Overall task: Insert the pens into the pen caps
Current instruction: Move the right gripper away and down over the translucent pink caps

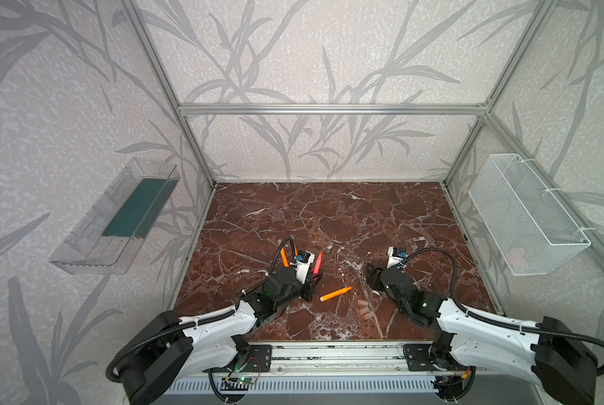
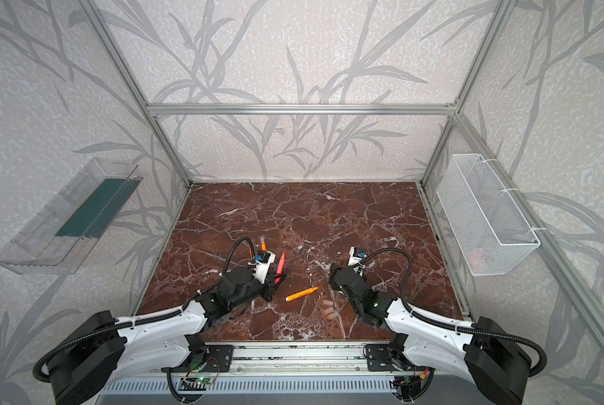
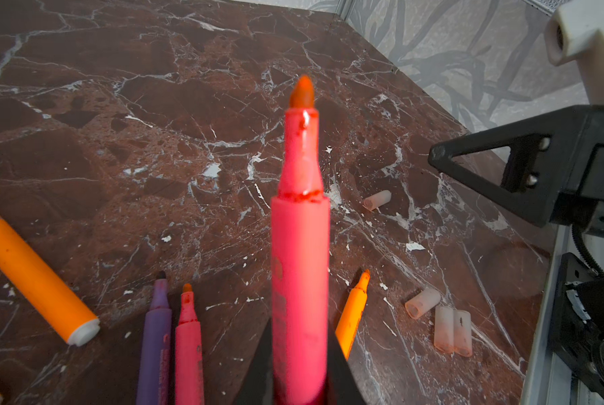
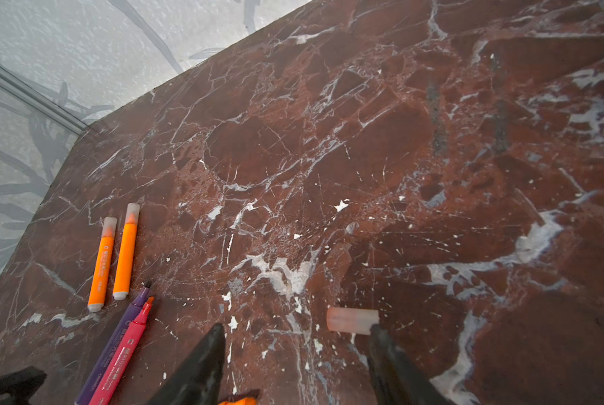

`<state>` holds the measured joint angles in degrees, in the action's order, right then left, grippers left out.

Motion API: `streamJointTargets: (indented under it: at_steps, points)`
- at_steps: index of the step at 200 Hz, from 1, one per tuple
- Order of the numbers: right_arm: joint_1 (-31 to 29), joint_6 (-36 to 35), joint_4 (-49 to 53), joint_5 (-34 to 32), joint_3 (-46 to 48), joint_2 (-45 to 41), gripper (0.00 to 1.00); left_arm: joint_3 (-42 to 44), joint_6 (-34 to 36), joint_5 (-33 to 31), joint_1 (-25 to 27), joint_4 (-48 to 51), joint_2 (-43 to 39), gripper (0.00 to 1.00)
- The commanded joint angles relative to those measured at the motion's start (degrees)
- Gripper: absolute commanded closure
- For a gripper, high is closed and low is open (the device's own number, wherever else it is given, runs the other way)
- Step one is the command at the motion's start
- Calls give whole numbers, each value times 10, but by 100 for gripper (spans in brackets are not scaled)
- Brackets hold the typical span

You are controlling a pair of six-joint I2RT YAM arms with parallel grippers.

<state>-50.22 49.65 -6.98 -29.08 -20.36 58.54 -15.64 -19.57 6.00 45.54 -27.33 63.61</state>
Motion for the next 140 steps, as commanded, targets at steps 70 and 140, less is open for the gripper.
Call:
streamJointTargets:
  at_steps: [70, 140]
  points:
    - [42, 37, -47, 41, -5, 114, 37, -9, -3, -6, -1, -11, 30, 100]
    - [61, 40, -96, 69, -24, 195, 39, -7, 1, -8, -1, -15, 31, 100]
